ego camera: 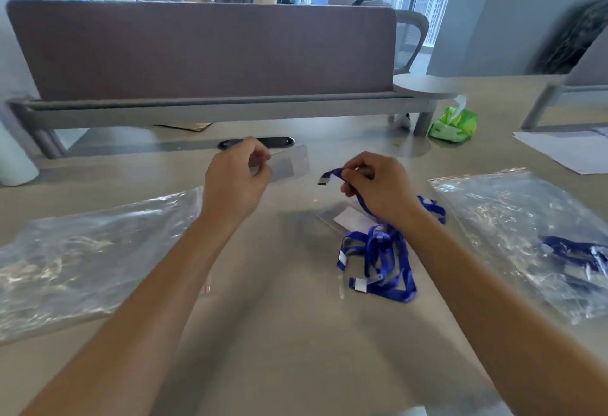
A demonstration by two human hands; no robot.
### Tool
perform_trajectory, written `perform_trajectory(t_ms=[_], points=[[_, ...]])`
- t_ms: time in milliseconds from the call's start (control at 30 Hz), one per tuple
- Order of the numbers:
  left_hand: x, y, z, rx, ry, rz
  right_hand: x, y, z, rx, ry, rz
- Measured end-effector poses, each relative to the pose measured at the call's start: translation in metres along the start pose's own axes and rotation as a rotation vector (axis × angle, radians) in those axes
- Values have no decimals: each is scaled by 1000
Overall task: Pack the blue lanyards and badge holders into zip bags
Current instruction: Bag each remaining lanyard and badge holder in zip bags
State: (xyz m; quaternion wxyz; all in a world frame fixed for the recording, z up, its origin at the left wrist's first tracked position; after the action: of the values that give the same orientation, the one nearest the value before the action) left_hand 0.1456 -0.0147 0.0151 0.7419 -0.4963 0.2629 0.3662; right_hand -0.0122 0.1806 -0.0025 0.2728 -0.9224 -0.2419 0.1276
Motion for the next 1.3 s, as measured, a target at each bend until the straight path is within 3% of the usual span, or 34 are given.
perform_trajectory(t_ms=[233,367,500,600,800,967,1200,1300], points=[[-13,-72,29,46,37,105,25,-33,-124,-344,-153,2],[-9,-97,35,-6,47,122,39,-30,-153,-449,-169,-20],[12,-100,27,20,14,124,37,11,-122,-370,-73,-133],[35,-87,15,36,-54,77,36,46,-74,-178,35,-211],[59,-69,-9,46,-154,32,40,68,-16,93,92,-176],[61,-78,-27,1,-205,53,40,98,-31,249,-35,-233],[72,-104,-56,-28,-278,83,50,169,-63,516,-393,-428],[78,-113,-68,-31,-310,94,47,182,-60,575,-424,-412]])
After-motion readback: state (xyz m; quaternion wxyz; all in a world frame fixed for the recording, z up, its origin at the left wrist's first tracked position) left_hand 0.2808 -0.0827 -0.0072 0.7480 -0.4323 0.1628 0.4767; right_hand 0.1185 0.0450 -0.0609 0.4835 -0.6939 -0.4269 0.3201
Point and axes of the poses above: each hand's wrist, its own x-axis away from the middle knuckle, its own y-axis out of the palm, z = x × y, the point moved 6 cm from there along -x, towards the middle knuckle, and after that the axes turned 12 degrees about y, right-handed, at the moved point
